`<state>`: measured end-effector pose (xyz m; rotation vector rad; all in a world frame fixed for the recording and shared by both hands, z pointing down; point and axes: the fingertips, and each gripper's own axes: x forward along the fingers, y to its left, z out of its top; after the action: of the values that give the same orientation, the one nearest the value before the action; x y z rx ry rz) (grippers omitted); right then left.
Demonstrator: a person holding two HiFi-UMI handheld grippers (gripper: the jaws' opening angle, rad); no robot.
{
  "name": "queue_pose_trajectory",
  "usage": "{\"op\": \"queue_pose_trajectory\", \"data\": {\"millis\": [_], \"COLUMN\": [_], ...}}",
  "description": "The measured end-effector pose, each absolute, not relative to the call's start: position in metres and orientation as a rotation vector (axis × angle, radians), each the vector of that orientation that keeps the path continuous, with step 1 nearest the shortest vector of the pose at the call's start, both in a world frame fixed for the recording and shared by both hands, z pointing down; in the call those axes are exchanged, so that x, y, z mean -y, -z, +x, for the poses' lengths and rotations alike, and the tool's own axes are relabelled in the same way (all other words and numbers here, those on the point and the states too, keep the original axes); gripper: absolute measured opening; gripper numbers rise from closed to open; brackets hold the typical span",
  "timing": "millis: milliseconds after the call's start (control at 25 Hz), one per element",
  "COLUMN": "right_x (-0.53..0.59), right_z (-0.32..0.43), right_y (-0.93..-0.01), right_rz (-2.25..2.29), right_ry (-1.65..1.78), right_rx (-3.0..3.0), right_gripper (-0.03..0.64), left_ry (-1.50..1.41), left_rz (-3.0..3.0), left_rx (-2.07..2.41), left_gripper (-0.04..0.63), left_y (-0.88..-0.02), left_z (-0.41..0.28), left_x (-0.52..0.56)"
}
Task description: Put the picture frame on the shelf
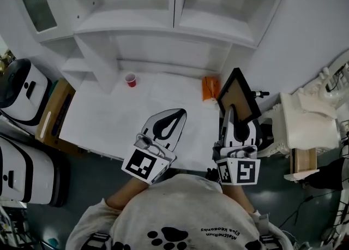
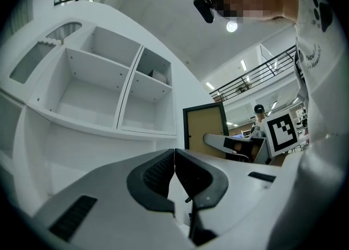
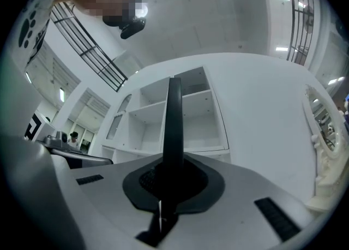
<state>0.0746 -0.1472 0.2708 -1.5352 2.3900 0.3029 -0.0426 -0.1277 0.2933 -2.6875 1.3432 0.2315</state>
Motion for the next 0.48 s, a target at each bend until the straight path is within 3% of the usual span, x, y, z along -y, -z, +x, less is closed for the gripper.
{"op": "queue_pose_trajectory", "data": {"millis": [480], "right_x": [0.225], "right_z": [0.095], "right_y": [-0.249], "right_rz": [-1.394], "right_ry": [-0.360], "right_rx": [-2.409], "right_gripper": [0.040], "left_ry": [-0.280], "left_rz": [-2.570], "left_rx": [-1.410], "left_gripper": [0.021], "left_y": [-0.269], "left_z": [-0.016], "left_x": [0.189]}}
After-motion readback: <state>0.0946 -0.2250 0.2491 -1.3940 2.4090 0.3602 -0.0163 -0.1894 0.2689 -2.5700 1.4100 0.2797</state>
